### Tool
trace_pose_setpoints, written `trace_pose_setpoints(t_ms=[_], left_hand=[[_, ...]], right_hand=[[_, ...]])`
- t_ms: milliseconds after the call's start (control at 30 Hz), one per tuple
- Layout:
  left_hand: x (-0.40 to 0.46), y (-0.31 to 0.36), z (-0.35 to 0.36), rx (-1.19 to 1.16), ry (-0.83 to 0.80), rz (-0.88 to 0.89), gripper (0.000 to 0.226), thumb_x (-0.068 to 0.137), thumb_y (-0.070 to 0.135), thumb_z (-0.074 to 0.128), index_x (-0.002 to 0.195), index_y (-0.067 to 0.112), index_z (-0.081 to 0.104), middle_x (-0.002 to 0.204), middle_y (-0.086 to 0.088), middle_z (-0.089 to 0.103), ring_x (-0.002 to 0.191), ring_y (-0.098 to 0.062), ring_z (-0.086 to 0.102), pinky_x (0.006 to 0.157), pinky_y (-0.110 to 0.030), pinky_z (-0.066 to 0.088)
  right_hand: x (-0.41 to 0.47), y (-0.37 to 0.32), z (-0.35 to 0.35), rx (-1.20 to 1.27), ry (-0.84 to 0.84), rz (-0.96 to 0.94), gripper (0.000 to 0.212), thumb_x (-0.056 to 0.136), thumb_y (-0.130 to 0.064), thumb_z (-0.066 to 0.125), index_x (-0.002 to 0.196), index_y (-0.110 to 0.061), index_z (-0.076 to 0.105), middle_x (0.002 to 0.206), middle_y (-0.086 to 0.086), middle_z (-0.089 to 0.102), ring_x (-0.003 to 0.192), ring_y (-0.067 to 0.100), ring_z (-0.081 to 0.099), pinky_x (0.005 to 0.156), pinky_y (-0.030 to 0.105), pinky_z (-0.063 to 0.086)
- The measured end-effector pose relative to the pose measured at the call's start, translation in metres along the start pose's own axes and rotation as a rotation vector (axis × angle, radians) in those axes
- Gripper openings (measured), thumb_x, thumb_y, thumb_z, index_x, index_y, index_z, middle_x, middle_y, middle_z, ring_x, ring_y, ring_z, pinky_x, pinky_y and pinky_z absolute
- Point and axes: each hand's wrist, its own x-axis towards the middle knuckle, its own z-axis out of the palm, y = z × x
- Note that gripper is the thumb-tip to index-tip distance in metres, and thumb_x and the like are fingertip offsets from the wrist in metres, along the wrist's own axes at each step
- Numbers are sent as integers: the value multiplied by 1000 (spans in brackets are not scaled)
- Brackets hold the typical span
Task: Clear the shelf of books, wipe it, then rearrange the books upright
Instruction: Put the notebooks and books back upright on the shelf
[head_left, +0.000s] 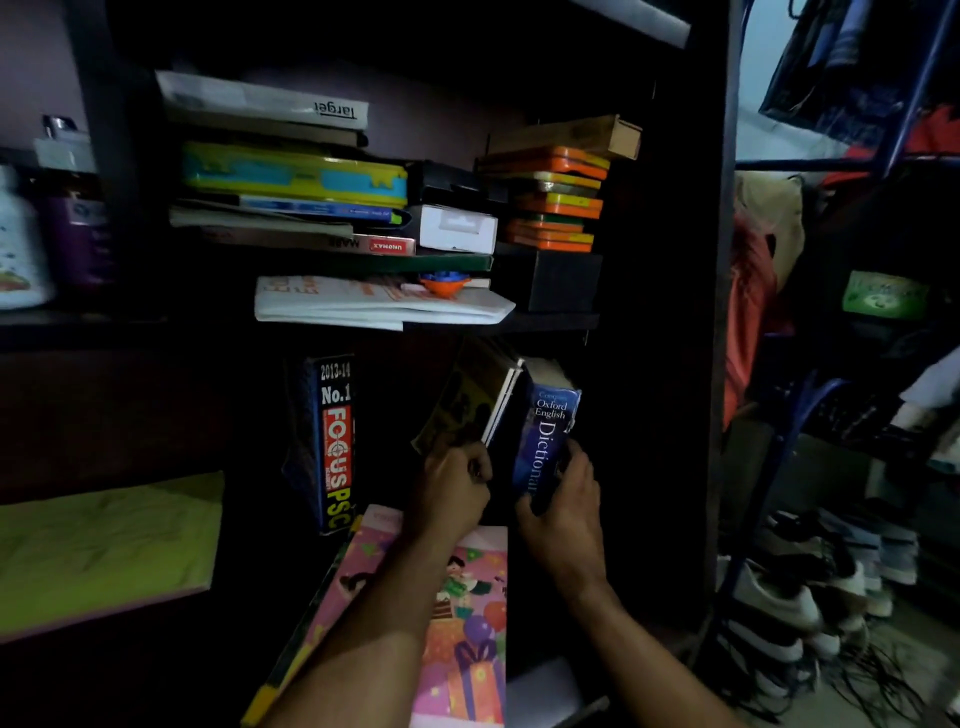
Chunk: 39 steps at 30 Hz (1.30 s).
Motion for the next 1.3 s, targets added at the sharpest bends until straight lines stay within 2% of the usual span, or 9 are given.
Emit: trace_pose_setpoints(t_ms=[133, 233, 367, 533, 667, 767, 833, 1133, 1300], left_hand=[[1, -3, 2, -73, 75, -66, 41, 87, 8, 69, 119, 24, 48, 130, -6, 55, 113, -27, 57, 81, -34, 47], [0, -2, 4, -108, 98, -119, 51, 92, 17, 69, 134, 22, 42, 135, -9, 53, 117, -29, 58, 83, -36, 49], [1, -4, 7, -60, 121, -123, 49, 95, 17, 65, 139, 19, 43, 131, -9, 59, 115, -28, 59, 80, -32, 44], [2, -3, 6, -16, 86, -92, 34, 96, 9, 59, 128, 19, 53, 122, -9, 63, 111, -28, 60, 82, -31, 45], [0, -4, 6, -29, 75, -38, 26, 92, 4, 63, 113, 20, 59, 115, -6, 61, 110, -27, 58, 83, -29, 47], [2, -5, 8, -19, 45, 17, 30, 88, -5, 58, 93, 23, 65, 117, -4, 57, 115, -26, 56, 83, -24, 41], [1, -2, 8, 10, 4, 16, 37, 89, -4, 57, 105, 26, 72, 138, -5, 48, 124, -25, 53, 98, -27, 45], [7, -7, 18, 7, -63, 44, 44, 88, -2, 60, 125, 22, 64, 154, -4, 31, 131, -29, 48, 105, -32, 44], [3, -6, 14, 2, -109, 91, 48, 87, 3, 65, 128, 22, 50, 149, -6, 30, 127, -29, 48, 97, -33, 48]], right_hand=[[-3, 0, -4, 18, 81, -8, 72, 90, -4, 65, 149, -23, 28, 133, -13, 38, 108, -13, 39, 90, 10, 41], [-2, 1, -4, -12, 130, -42, 45, 90, -1, 63, 127, -17, 43, 122, -6, 38, 92, -2, 51, 67, 6, 45], [-2, 3, 3, -86, 28, -136, 47, 94, -15, 66, 137, -15, 47, 134, 2, 47, 107, 5, 49, 89, 19, 44], [11, 4, 18, -172, -399, -32, 85, 91, -24, 59, 161, -25, 10, 164, 5, 24, 150, 26, 26, 122, 44, 26], [14, 0, 19, -360, -539, -12, 82, 96, -30, 50, 162, -25, 1, 169, 0, 8, 155, 15, 9, 125, 40, 4], [18, 3, 21, -463, -562, -34, 75, 100, -41, 42, 162, -26, 2, 170, -1, 2, 154, 19, 12, 121, 44, 8], [24, 5, 23, -586, -575, -76, 70, 102, -49, 35, 161, -31, 3, 170, -3, 0, 151, 25, 16, 116, 48, 14], [40, 10, 33, -597, -485, -174, 72, 94, -52, 49, 157, -27, 24, 165, 0, 21, 140, 32, 30, 108, 46, 25], [37, 12, 32, -478, -379, -166, 48, 94, -39, 55, 139, -24, 47, 137, 4, 54, 123, 29, 52, 99, 43, 41]])
